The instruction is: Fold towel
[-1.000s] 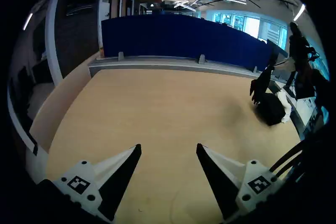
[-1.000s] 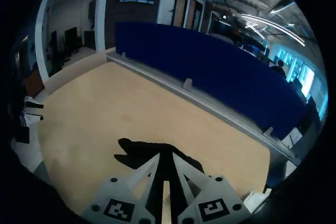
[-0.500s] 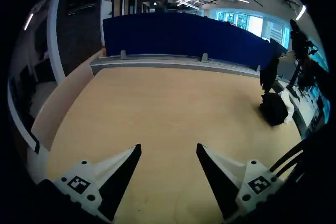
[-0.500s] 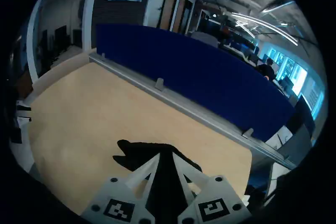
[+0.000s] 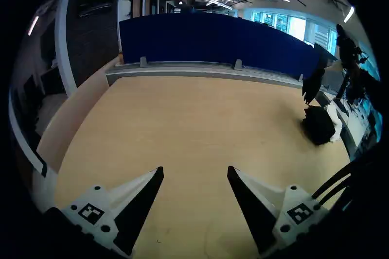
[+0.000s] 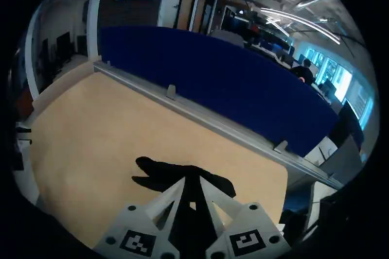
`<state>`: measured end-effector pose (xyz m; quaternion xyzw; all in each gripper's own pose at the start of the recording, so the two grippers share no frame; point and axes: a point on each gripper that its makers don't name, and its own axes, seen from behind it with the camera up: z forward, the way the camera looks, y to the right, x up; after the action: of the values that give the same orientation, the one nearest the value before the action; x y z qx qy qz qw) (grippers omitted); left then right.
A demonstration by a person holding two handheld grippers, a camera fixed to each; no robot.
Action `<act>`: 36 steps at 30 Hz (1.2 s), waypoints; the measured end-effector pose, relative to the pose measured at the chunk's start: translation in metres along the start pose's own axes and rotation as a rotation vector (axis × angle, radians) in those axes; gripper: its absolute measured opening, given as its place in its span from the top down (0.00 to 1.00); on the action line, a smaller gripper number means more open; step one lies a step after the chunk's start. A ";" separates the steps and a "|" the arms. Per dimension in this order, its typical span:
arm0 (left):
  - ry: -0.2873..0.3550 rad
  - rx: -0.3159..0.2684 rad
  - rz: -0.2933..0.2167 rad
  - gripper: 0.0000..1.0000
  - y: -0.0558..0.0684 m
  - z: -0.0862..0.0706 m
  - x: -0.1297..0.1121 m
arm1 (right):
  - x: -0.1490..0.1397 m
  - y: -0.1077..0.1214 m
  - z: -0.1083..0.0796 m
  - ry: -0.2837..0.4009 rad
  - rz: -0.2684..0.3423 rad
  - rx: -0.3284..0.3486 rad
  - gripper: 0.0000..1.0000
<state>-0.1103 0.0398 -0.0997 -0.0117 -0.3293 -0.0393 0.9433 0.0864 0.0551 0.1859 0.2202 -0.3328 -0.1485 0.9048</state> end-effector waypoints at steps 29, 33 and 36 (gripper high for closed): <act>0.002 -0.038 0.039 0.02 0.015 0.002 0.010 | -0.150 0.010 -0.043 -0.107 0.182 -0.043 0.94; 0.002 -0.038 0.039 0.02 0.015 0.002 0.011 | -0.173 0.005 -0.046 -0.132 0.195 -0.047 0.94; 0.002 -0.042 0.040 0.02 0.017 0.002 0.012 | -0.192 0.004 -0.048 -0.158 0.200 -0.062 0.94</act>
<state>-0.1006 0.0562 -0.0907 -0.0382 -0.3271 -0.0275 0.9438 -0.0221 0.1527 0.0520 0.1452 -0.4187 -0.0847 0.8924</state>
